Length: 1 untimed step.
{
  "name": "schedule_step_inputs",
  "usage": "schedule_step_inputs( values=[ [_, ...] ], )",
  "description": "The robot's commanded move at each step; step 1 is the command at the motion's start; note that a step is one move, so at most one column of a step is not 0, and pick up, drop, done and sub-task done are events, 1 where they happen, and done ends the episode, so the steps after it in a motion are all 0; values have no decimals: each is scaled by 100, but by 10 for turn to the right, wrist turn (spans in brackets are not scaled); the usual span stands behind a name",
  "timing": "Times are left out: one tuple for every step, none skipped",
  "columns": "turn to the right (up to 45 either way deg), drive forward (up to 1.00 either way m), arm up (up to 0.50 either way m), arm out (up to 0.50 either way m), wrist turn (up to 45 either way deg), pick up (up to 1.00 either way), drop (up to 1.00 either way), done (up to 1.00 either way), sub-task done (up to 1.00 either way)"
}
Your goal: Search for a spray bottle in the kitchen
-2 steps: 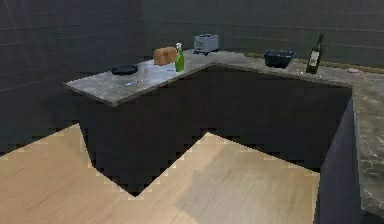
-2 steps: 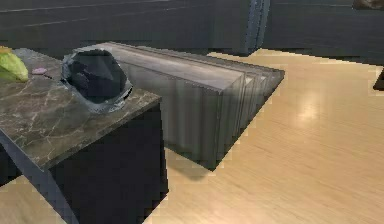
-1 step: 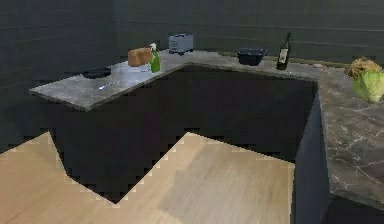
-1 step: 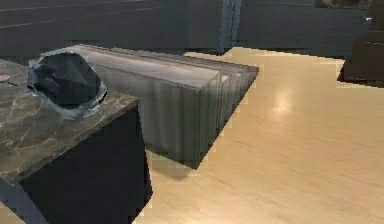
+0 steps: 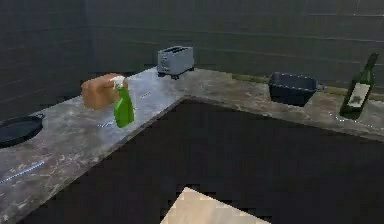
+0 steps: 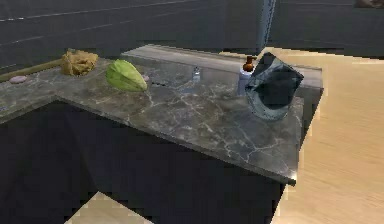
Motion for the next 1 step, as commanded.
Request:
schedule_step_inputs(
  values=[
    [-180, 0, 0, 0, 0, 0, 0, 0, 0]
  ],
)
